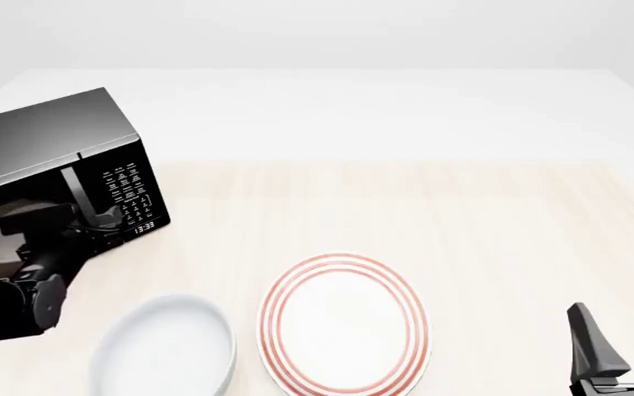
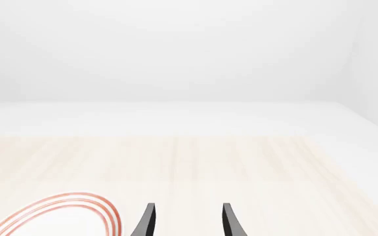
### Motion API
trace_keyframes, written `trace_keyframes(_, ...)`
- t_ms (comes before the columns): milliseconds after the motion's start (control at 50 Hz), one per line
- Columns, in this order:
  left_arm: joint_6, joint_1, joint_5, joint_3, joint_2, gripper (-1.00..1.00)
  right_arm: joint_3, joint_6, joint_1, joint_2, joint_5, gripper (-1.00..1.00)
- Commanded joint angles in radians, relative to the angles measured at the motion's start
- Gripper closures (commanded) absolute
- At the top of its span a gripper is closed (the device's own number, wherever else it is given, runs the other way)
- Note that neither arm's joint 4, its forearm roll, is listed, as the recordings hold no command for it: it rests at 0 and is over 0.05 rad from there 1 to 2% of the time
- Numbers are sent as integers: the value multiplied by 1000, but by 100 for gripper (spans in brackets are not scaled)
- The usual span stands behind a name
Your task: Open the microwave.
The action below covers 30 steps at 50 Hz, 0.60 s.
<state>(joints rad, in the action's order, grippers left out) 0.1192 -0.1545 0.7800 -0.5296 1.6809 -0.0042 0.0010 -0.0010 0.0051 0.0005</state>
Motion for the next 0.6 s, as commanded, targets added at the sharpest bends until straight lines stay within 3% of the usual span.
trace_keyframes(20,2,-4,11,-11,31,-100,0,0,0,0,0,-100)
trace_keyframes(600,4,3,9,-35,50,-100,0,0,0,0,0,-100)
